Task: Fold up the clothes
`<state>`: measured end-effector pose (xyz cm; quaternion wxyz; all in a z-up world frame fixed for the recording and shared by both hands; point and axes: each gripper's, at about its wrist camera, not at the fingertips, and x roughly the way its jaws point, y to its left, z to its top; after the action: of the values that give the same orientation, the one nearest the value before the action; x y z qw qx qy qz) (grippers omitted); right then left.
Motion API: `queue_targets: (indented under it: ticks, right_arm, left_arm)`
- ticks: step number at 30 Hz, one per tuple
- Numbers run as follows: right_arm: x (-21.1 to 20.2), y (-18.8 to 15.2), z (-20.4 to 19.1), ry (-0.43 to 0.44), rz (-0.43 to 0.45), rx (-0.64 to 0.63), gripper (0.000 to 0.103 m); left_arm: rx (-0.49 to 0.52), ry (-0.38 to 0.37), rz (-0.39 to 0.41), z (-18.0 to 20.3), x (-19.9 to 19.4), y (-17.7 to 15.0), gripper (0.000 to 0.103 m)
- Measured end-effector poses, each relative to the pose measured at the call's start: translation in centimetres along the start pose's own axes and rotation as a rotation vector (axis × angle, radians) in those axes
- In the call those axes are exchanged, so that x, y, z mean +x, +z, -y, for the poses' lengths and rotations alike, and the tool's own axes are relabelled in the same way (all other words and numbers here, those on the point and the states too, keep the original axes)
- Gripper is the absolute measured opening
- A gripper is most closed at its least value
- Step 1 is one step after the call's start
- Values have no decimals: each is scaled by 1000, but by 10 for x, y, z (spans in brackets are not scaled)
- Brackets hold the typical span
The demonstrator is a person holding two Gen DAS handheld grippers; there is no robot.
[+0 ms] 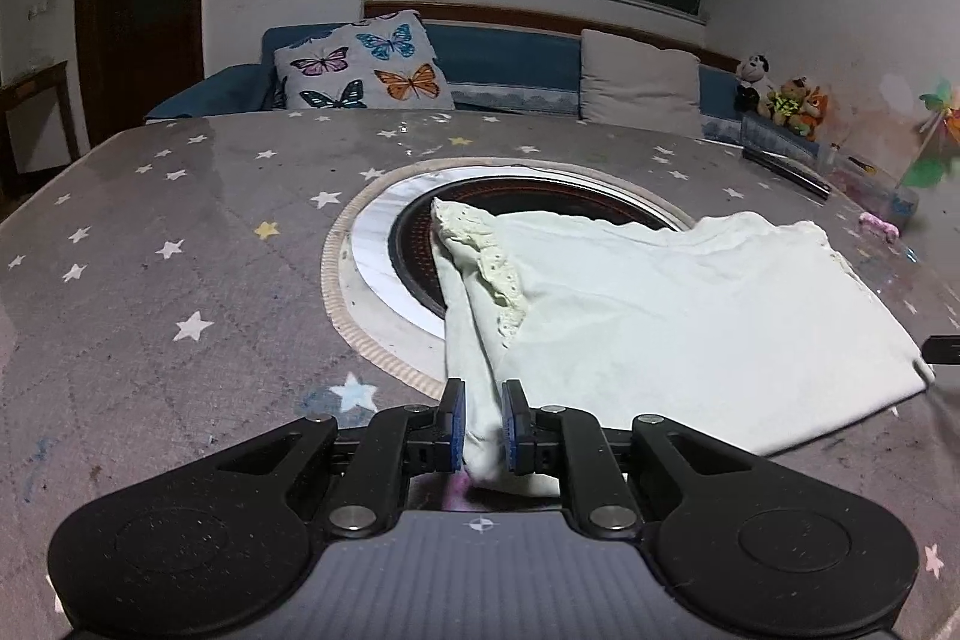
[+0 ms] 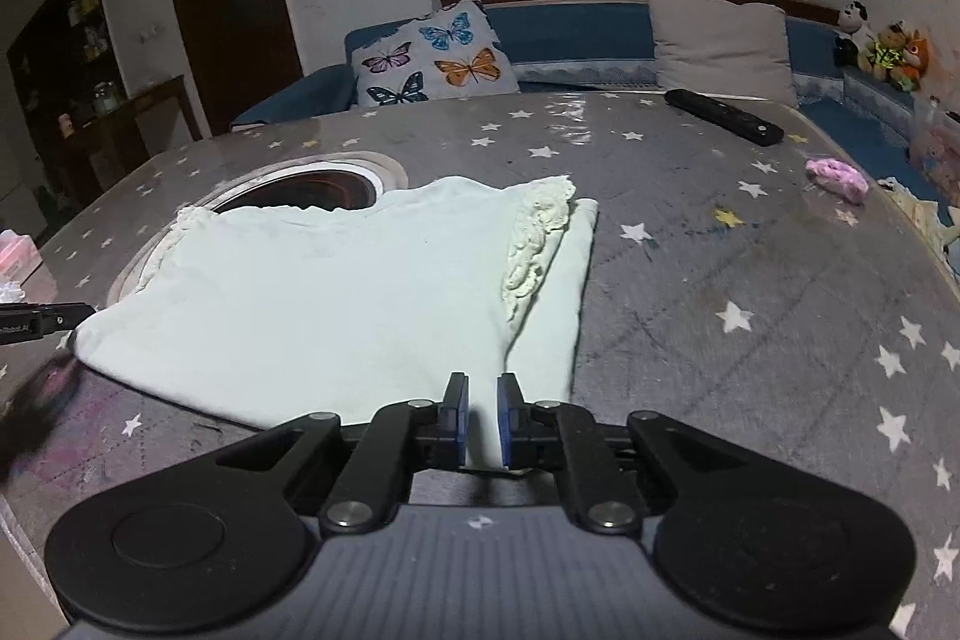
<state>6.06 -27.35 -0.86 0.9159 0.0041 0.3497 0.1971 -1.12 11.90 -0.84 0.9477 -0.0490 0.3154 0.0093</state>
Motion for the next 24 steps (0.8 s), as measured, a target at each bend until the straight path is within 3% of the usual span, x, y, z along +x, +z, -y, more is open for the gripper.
queue_targets:
  ticks: [4,13,15,19,20,24]
  right_arm:
    - [7,-3,-1,6,-23,1,18]
    - [10,-6,0,5,-32,2,18]
    - [10,-7,0,3,-33,-1,18]
    - [11,-7,-1,-9,-35,-10,15]
    - [11,-6,-1,-16,-36,-14,9]
    - [9,-6,-4,-41,-40,-40,4]
  left_arm:
    - [-16,2,4,-1,-4,-1,31]
    - [-23,-34,5,3,-10,-3,32]
    - [-21,-34,-10,3,-6,-6,29]
    - [-9,-31,-20,6,-2,-10,8]
    - [-5,-29,-18,6,-3,-11,7]
    - [-5,-15,-9,3,-7,-11,6]
